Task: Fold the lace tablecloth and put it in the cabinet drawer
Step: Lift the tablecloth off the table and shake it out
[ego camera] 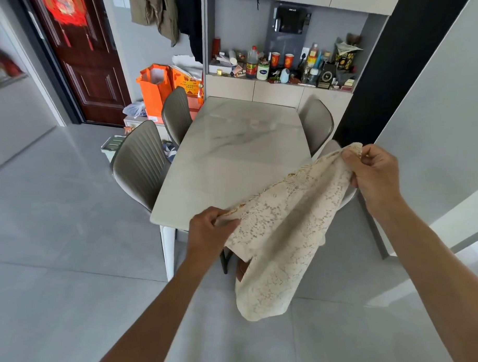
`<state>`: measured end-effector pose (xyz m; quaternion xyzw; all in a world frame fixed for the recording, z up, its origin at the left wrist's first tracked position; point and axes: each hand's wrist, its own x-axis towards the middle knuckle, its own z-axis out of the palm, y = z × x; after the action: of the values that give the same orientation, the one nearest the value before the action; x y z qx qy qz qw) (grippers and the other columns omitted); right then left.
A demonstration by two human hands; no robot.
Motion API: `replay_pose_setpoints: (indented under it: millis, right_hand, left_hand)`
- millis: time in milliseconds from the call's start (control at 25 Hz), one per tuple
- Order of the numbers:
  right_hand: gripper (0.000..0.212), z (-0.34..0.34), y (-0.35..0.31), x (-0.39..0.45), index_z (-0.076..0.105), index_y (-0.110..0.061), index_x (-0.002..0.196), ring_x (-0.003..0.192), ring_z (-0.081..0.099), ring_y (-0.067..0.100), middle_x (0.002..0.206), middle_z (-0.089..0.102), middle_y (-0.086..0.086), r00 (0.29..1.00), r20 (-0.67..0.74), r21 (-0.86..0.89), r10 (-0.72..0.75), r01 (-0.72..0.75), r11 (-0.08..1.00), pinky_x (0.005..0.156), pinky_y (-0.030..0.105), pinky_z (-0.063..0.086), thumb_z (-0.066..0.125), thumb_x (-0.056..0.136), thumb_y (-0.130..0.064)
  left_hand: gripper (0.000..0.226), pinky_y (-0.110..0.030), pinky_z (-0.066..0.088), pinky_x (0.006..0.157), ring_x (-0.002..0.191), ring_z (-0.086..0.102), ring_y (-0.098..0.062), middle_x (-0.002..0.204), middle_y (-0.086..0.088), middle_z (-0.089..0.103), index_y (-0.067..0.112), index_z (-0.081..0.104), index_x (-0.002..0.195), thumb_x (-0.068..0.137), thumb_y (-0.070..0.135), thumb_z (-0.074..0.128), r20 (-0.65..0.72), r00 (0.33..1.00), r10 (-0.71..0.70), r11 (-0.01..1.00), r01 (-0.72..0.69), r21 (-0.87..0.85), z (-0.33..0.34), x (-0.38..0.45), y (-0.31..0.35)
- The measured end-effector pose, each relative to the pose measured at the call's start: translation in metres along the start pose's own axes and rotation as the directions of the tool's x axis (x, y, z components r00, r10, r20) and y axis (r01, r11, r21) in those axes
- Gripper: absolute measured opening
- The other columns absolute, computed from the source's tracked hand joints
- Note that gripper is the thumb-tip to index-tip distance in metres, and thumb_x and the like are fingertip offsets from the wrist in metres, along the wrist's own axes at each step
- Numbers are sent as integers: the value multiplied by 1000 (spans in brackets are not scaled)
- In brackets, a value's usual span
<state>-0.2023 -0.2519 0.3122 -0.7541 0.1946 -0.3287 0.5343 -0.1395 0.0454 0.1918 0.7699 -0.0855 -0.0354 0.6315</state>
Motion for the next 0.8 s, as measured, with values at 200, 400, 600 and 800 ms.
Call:
replay_pose_setpoints:
  millis: [200, 400, 600, 800]
  right_hand:
    - [26, -11, 14, 8, 58, 0, 79, 46, 45, 9, 64, 51, 14, 976, 214, -129, 40, -12, 992, 40, 16, 40, 71, 88, -20]
    - [24, -18, 20, 11, 59, -7, 73, 60, 55, 15, 70, 61, 11, 977, 212, -125, 31, -5, 992, 54, 22, 44, 75, 84, -22]
    - [25, -22, 23, 3, 52, -8, 72, 71, 64, 13, 77, 66, 8, 948, 314, 105, 43, -80, 991, 63, 21, 54, 73, 81, -19]
    - [16, -32, 16, -5, 61, -24, 73, 79, 68, 16, 83, 71, 1, 918, 394, 405, 40, -212, 889, 72, 26, 59, 62, 85, -14]
  left_hand:
    - [28, -6, 47, 52, 51, 60, 8, 59, 24, 69, 29, 71, 67, 68, 5, 86, -13, 990, 140, 990, -140, 36, -47, 40, 33]
    - [39, -16, 57, 63, 69, 66, -5, 76, 11, 70, 29, 73, 92, 69, 0, 84, 25, 992, 126, 988, -123, -98, -67, 64, 55]
    - [22, -19, 53, 59, 60, 65, -7, 62, 9, 72, 31, 76, 65, 75, 12, 82, 104, 994, -34, 999, 34, 3, -65, 68, 59]
    - [20, -10, 46, 52, 56, 59, -2, 63, 9, 68, 18, 69, 71, 79, 2, 75, 255, 963, 88, 995, -71, -74, -68, 49, 58]
